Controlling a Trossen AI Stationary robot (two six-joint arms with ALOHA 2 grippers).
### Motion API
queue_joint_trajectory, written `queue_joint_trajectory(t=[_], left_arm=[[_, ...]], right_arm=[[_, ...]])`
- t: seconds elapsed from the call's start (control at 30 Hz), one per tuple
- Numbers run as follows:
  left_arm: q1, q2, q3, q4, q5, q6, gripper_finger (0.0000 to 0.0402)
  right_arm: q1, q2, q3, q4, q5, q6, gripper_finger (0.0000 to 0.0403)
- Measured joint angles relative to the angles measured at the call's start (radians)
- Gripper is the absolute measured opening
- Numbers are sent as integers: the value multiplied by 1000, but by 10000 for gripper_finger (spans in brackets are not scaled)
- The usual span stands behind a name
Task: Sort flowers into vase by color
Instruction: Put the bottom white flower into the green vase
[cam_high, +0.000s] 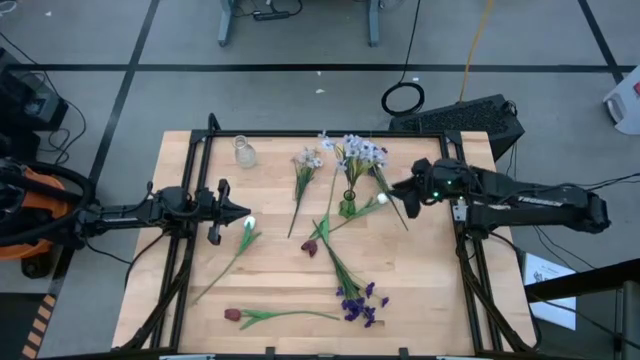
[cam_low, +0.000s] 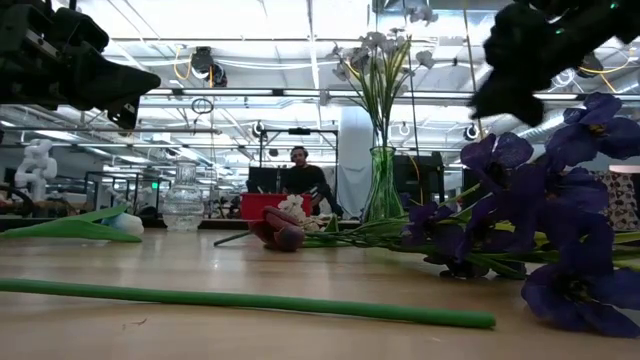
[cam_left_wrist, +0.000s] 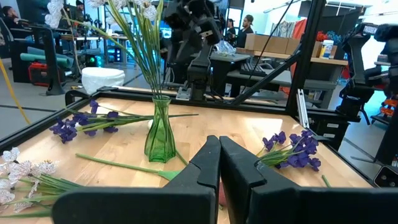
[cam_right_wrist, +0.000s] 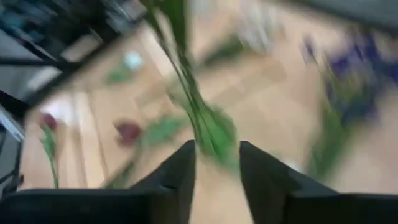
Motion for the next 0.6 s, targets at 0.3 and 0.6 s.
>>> queue_joint_trajectory(t=[0.3, 0.6], left_arm=[[0, 0, 0, 0, 0, 0, 13], [-1, 0, 0, 6, 0, -112, 13]], right_arm=[[32, 76, 161, -566, -42, 316, 12], [33, 141, 145, -701, -87, 530, 2]])
